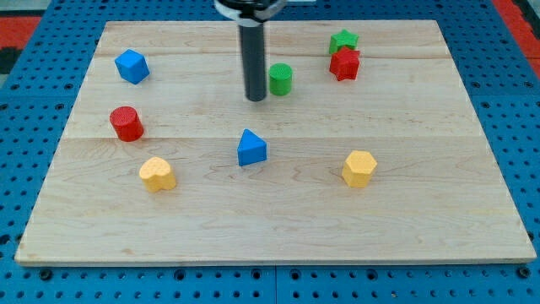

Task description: Move red circle to the bottom of red star

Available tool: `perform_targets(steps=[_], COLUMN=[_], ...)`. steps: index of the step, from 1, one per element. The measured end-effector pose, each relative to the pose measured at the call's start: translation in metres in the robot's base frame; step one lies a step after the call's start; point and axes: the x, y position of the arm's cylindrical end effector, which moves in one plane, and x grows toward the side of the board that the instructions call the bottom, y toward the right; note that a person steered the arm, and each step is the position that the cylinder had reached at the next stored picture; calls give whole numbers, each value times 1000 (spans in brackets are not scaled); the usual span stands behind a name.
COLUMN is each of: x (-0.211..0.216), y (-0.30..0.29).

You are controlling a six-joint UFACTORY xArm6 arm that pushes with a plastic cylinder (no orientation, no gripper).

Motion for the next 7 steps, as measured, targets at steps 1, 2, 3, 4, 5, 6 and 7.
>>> perform_targets(steps=[1,2,3,4,5,6,7], x=[-36,-36,-23,26,72,103,104], y=[38,59,21,-12,-51,-124,-227])
